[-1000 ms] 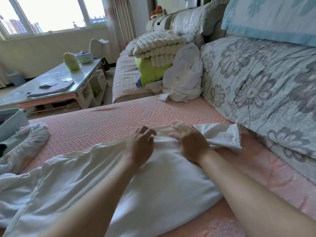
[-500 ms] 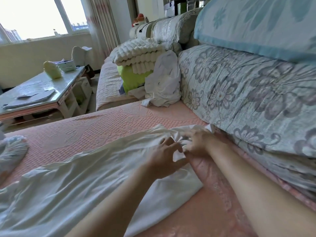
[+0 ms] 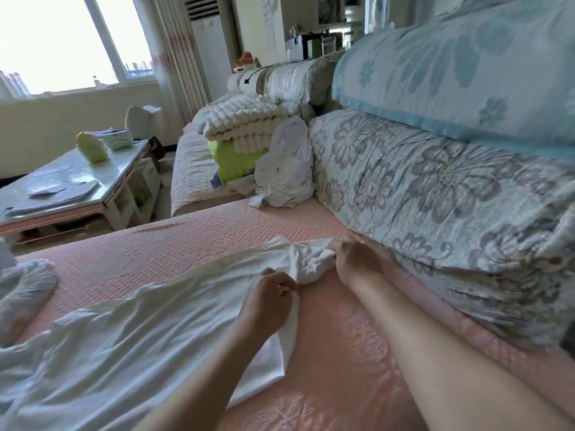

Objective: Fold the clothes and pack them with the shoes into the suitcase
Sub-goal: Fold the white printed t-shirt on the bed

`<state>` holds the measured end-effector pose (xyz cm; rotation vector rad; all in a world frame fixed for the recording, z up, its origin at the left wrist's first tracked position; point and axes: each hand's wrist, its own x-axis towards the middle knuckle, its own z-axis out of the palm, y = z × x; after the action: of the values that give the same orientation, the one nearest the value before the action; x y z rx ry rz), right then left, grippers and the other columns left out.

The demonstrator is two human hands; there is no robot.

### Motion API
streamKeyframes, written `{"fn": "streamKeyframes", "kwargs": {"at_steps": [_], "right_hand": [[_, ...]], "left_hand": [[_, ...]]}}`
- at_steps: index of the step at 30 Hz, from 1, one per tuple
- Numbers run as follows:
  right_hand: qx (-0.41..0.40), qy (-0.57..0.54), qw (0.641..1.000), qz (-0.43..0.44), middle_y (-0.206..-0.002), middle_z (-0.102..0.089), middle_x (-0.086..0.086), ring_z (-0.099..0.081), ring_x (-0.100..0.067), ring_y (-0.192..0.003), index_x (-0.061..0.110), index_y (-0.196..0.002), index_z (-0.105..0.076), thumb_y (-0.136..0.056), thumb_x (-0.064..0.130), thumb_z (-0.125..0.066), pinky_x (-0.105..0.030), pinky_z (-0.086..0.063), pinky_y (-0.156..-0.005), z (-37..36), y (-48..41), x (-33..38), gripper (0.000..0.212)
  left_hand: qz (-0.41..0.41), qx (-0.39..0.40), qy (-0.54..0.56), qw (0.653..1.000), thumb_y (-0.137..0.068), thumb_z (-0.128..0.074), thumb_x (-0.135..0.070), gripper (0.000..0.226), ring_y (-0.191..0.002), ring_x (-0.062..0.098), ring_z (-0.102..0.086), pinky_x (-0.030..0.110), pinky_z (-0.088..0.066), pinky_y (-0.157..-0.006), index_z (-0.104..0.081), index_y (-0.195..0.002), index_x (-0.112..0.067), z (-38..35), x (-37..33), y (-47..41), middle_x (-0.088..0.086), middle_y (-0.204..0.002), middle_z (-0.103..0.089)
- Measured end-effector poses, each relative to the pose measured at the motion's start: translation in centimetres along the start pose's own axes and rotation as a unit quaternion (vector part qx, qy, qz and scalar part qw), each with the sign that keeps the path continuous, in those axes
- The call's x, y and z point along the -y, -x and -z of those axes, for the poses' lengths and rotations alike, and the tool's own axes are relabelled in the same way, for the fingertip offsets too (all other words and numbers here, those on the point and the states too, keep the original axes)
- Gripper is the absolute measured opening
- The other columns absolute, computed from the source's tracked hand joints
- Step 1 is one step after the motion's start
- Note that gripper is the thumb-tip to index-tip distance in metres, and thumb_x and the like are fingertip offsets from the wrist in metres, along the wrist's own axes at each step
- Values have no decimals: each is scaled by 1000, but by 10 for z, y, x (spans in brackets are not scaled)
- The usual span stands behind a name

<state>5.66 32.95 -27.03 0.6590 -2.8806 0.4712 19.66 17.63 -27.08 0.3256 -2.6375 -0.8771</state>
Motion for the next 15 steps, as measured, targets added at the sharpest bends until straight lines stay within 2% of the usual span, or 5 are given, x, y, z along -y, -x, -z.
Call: {"fn": "streamKeyframes", "kwargs": {"at_steps": [4, 7, 9, 12, 15], "right_hand": [[-71, -217, 973, 27, -122, -67, -9, -62, -28, -111, 16, -118, -72, -92, 6, -50, -33, -50, -94, 8, -3, 66, 36], [-37, -305, 945, 113, -122, -68, -10, -63, -26, -114, 14, -117, -73, -87, 6, -59, -25, -46, -97, 18, 11, 134, 35], [8, -328, 925, 191, -130, -65, -11, -59, -24, -123, 15, -117, -74, -85, 3, -60, -18, -38, -102, 20, 27, 180, 36], [95, -307, 900, 295, -157, -40, -7, -37, -21, -144, 24, -135, -64, -87, 2, -61, -22, -27, -115, 11, 54, 241, 53], [155, -269, 887, 342, -167, -19, 2, -32, -20, -148, 37, -152, -38, -91, 8, -66, -35, -35, -118, -8, 77, 276, 73]], "left_hand": [[53, -63, 40, 996, -82, -59, 0, 39, -72, -1, -55, 6, -37, -59, -70, -72, -36, 48, 21, 21, -13, -89, -60], [97, -106, 54, 988, -78, -60, -1, 45, -63, 4, -56, 14, -36, -53, -69, -63, -42, 84, 48, 42, -6, -83, -64], [146, -107, 55, 982, -78, -60, -2, 42, -61, 13, -58, 18, -37, -48, -73, -67, -40, 110, 66, 62, -2, -77, -67], [214, 21, 9, 976, -75, -64, -2, 26, -55, 7, -55, 17, -43, -48, -74, -76, -26, 142, 100, 99, -5, -70, -67], [250, 140, -34, 957, -70, -59, -11, 15, -46, 10, -49, 21, -37, -48, -66, -58, -19, 164, 130, 134, -4, -51, -55]]}}
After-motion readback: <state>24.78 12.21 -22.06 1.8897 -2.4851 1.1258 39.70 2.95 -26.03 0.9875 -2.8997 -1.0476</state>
